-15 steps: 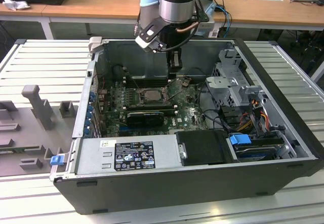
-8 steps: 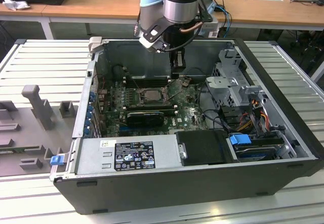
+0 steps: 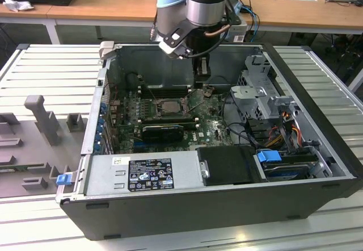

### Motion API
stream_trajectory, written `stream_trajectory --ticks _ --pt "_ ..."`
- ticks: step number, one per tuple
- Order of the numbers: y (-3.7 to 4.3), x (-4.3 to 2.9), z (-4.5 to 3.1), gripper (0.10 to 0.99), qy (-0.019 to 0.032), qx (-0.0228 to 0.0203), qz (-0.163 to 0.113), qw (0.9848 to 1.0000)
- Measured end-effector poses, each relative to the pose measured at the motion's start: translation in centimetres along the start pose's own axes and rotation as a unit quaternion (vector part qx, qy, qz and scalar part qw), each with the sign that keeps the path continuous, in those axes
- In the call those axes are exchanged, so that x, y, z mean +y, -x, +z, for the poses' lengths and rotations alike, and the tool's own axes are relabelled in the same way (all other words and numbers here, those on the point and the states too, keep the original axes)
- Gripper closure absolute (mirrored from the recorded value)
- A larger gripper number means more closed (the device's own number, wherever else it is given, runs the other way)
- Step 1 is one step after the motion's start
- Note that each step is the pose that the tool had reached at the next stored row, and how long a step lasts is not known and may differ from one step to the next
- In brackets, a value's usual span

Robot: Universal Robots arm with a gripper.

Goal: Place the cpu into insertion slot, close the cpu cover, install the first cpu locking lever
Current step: 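Place the cpu into insertion slot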

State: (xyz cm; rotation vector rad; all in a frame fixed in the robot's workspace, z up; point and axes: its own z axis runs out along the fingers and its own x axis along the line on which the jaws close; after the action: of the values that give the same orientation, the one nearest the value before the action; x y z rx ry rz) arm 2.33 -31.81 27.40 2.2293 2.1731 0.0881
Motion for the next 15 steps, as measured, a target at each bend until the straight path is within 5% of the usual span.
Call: stream_trajectory --ticks 8,15 --pt "-0.01 0.90 0.39 0.980 0.0000 0.0000 0.000 1.0000" --pt "-0.05 2.89 1.25 0.980 -0.0002 0.0001 0.000 1.0000"
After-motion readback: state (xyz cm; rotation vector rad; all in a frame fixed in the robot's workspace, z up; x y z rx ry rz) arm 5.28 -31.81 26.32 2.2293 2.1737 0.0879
